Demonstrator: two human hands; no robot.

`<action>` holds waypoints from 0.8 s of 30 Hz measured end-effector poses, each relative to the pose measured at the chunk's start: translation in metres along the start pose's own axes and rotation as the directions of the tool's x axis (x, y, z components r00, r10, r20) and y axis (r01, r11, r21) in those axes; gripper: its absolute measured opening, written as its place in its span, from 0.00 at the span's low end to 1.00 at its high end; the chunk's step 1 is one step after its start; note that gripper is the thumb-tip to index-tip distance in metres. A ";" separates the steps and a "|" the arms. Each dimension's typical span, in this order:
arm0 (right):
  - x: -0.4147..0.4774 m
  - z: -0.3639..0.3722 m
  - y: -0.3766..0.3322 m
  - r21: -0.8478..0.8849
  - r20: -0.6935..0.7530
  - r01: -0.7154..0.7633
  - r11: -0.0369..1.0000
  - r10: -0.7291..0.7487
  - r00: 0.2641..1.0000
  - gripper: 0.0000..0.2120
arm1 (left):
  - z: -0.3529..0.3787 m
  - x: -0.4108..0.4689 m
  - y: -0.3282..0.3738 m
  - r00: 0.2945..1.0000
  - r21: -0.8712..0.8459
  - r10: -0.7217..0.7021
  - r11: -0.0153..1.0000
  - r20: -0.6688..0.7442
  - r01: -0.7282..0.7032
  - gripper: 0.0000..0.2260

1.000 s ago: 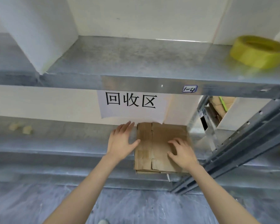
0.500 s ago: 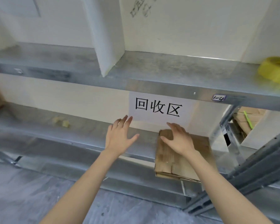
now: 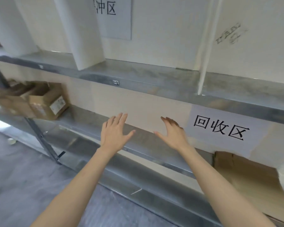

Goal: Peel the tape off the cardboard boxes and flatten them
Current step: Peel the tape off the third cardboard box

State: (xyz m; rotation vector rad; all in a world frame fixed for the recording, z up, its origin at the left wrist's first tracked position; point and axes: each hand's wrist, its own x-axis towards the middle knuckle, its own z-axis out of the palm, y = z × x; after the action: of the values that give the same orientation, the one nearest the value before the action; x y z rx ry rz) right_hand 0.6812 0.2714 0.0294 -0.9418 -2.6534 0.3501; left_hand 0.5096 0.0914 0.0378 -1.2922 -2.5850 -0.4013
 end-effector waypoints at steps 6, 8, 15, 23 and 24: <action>0.038 0.032 -0.110 0.035 -0.023 0.073 0.997 -0.072 0.997 0.35 | -0.035 0.004 -0.105 0.999 0.059 -0.020 0.998 -0.045 0.022 0.40; 0.048 0.044 -0.141 0.040 -0.013 0.085 0.996 -0.085 0.996 0.36 | -0.043 0.004 -0.136 0.998 0.060 -0.027 0.998 -0.063 0.030 0.41; 0.090 0.078 -0.229 0.065 0.017 0.141 0.988 -0.142 0.990 0.36 | -0.054 0.016 -0.230 0.992 0.055 -0.086 0.994 -0.093 0.091 0.36; 0.166 0.119 -0.311 0.101 0.011 0.227 0.969 -0.229 0.973 0.36 | -0.050 0.054 -0.322 0.984 0.046 -0.141 0.988 -0.112 0.147 0.35; 0.178 0.126 -0.322 0.107 0.009 0.240 0.965 -0.243 0.970 0.36 | -0.049 0.061 -0.335 0.983 0.054 -0.147 0.987 -0.114 0.154 0.36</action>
State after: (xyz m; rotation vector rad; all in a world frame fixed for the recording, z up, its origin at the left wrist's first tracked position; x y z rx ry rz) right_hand 0.3210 0.1267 0.0528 -0.5768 -2.6998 0.4390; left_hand 0.2078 -0.0725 0.0549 -1.0284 -2.5885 -0.4027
